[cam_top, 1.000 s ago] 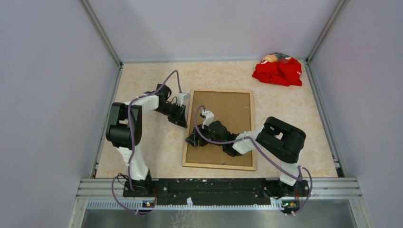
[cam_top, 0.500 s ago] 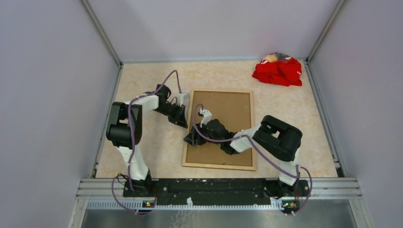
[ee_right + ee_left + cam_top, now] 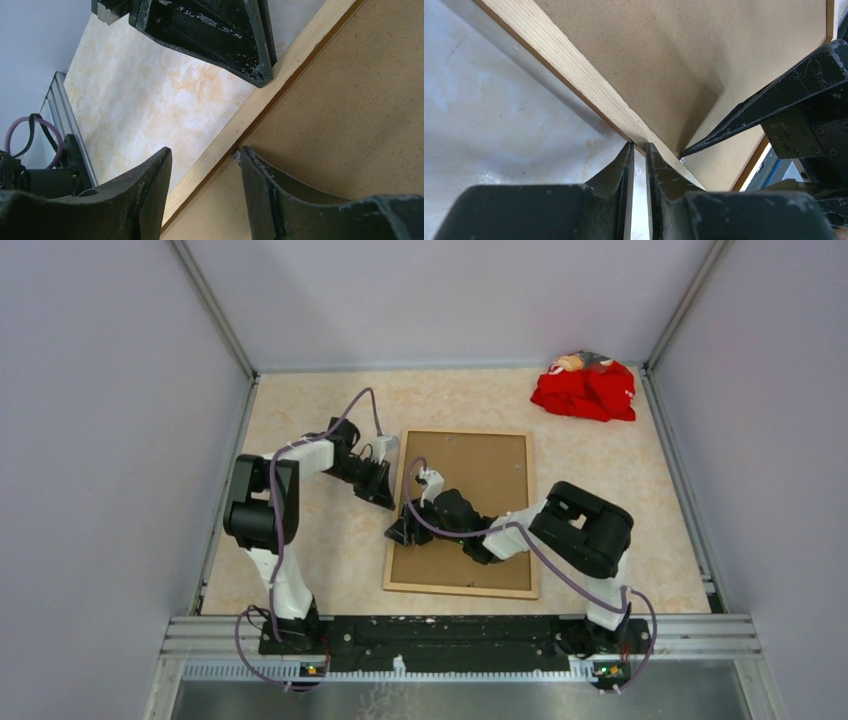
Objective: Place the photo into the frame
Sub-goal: Install the photo frame at the center of the board.
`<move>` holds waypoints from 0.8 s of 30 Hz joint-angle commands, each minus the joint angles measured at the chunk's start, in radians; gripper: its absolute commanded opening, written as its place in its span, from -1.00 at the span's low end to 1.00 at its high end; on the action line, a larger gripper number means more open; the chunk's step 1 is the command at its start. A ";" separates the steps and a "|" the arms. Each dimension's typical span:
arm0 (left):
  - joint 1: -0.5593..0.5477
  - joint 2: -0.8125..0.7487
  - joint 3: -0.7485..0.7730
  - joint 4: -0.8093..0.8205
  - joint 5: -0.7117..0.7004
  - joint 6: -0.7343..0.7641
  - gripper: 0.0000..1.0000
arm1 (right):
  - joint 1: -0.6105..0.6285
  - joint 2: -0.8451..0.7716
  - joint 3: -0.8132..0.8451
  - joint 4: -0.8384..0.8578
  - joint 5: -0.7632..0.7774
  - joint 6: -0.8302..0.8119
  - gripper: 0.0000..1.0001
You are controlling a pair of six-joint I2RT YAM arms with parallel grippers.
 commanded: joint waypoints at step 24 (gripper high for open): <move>0.022 0.154 0.236 -0.020 0.047 -0.113 -0.36 | -0.328 0.030 0.161 -0.034 -0.132 0.011 0.25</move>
